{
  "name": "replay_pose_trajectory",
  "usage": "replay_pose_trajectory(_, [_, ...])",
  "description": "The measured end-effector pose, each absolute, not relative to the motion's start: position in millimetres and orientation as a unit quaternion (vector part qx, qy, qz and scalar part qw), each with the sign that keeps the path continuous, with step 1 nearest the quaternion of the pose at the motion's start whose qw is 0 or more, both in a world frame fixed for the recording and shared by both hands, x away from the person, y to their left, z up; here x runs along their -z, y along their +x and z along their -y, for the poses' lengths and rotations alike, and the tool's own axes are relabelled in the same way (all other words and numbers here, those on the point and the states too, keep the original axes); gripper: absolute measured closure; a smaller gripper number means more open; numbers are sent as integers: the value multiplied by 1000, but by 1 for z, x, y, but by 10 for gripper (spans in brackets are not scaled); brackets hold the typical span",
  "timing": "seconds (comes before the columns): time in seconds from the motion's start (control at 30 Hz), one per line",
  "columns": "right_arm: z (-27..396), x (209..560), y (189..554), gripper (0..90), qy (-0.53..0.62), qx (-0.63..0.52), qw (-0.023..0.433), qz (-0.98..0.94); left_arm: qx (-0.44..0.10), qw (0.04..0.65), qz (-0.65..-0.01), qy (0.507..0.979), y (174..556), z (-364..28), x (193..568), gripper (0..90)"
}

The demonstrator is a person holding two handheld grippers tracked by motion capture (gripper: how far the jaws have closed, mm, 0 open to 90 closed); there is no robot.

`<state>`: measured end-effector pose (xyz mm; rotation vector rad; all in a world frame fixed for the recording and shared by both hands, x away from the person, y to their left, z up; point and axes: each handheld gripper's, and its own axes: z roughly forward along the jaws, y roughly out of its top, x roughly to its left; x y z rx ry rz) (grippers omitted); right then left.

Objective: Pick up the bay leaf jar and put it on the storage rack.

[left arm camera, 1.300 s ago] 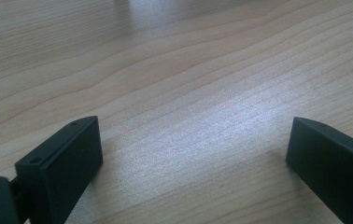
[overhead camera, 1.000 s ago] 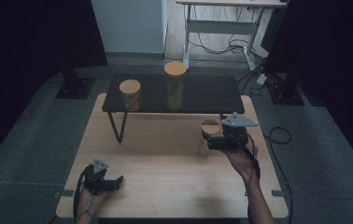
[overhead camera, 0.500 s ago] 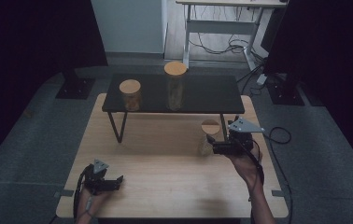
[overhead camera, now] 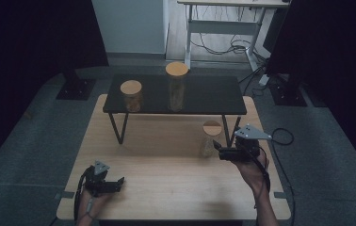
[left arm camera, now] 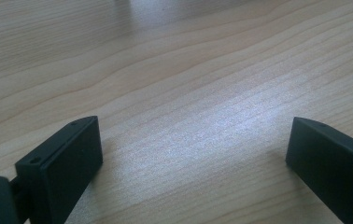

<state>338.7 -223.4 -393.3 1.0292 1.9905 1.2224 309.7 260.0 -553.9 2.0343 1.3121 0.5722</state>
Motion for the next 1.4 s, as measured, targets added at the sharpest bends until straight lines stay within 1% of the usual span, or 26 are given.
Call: replay_pose_trajectory(1.4, [245, 430, 315, 44, 410, -429, 315, -741, -218, 322, -500, 774, 310, -260, 554, 33])
